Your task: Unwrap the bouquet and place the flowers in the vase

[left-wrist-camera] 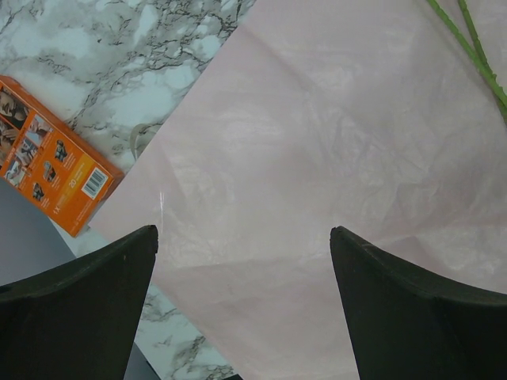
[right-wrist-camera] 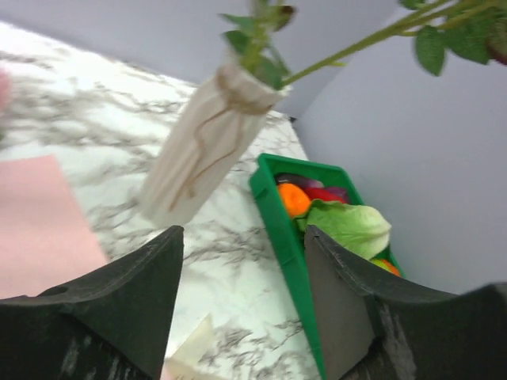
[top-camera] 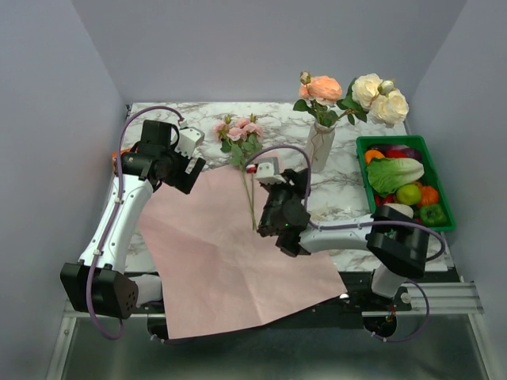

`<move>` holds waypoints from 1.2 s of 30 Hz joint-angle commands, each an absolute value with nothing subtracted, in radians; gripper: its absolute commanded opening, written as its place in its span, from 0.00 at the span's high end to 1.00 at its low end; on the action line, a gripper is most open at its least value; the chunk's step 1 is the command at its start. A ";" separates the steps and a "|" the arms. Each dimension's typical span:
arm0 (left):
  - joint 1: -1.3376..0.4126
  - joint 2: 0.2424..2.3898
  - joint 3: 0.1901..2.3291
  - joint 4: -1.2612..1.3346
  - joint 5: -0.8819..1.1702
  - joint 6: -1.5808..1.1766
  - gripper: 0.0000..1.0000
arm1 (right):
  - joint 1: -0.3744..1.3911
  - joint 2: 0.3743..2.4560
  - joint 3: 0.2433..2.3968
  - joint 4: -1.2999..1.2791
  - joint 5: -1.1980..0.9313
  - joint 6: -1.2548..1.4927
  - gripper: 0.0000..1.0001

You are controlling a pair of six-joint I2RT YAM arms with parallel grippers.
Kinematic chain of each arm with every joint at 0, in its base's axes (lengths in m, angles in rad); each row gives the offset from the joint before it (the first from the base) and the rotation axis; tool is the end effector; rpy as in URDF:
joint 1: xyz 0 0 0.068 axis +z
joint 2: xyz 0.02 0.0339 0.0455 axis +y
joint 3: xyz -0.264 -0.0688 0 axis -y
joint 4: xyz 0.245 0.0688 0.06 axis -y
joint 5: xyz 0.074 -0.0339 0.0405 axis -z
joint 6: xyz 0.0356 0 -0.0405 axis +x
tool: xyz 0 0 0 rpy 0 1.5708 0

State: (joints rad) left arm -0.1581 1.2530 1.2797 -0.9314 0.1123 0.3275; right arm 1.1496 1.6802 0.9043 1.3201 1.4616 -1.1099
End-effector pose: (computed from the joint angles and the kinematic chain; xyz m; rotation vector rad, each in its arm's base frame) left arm 0.2447 -0.0430 0.3448 0.6400 2.3843 -0.0660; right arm 0.1682 0.2888 0.2875 -0.1869 1.5460 -0.7138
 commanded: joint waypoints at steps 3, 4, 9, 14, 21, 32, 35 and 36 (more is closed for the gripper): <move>-0.152 1.250 1.318 -0.953 0.126 0.302 0.01 | 1.276 1.850 0.995 1.678 1.526 -1.161 0.51; -0.150 1.250 1.321 -0.953 0.123 0.301 0.01 | 1.288 1.865 1.018 1.678 1.525 -1.186 0.52; -0.152 1.244 1.318 -0.940 0.091 0.293 0.01 | 1.304 1.939 1.181 1.678 1.496 -1.294 0.29; -0.150 1.259 1.316 -0.904 0.028 0.285 0.01 | 1.287 1.887 1.269 1.666 1.373 -1.379 0.18; -0.138 1.288 1.316 -0.830 -0.037 0.267 0.01 | 1.178 1.464 1.227 0.024 0.643 -0.105 0.00; -0.011 1.356 1.350 -0.729 -0.020 0.130 0.01 | 1.129 1.653 1.293 -0.210 0.401 0.104 0.18; 0.020 1.350 1.351 -0.730 0.035 0.121 0.01 | 1.065 1.768 1.360 -0.299 0.268 0.197 0.28; 0.024 1.350 1.350 -0.733 0.043 0.121 0.01 | 1.043 1.825 1.382 -0.323 0.243 0.219 0.32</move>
